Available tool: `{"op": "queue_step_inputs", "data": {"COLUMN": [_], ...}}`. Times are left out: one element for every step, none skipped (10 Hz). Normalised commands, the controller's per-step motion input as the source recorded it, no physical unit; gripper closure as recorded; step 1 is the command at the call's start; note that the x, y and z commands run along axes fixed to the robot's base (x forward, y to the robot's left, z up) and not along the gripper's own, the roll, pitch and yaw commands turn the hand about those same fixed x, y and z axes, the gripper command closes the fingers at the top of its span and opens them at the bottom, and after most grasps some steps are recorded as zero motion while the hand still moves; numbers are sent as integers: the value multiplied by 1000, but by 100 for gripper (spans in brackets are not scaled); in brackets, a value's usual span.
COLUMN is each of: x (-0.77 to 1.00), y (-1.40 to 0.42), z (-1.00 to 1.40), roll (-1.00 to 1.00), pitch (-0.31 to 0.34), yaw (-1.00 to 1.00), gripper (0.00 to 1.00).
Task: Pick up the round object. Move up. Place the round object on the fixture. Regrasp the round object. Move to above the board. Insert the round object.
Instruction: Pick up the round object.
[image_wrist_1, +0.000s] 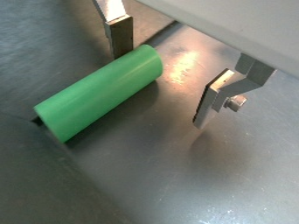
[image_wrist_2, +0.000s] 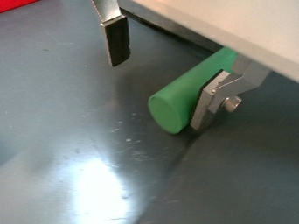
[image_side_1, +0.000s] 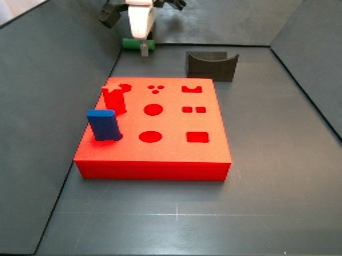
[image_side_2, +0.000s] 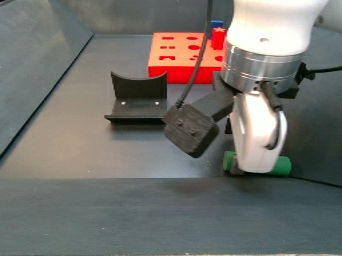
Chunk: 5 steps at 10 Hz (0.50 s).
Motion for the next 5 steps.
{"op": "queue_step_inputs", "data": {"x": [126, 0, -223, -360, -520], "y": [-43, 0, 74, 134, 223], "z": [-466, -463, -457, -123, 71], "roll": [-306, -310, -301, -259, -329], "pitch": [-100, -150, -196, -199, -349], "yaw": [-351, -257, -131, -117, -149], "gripper": [0, 0, 0, 0, 0]}}
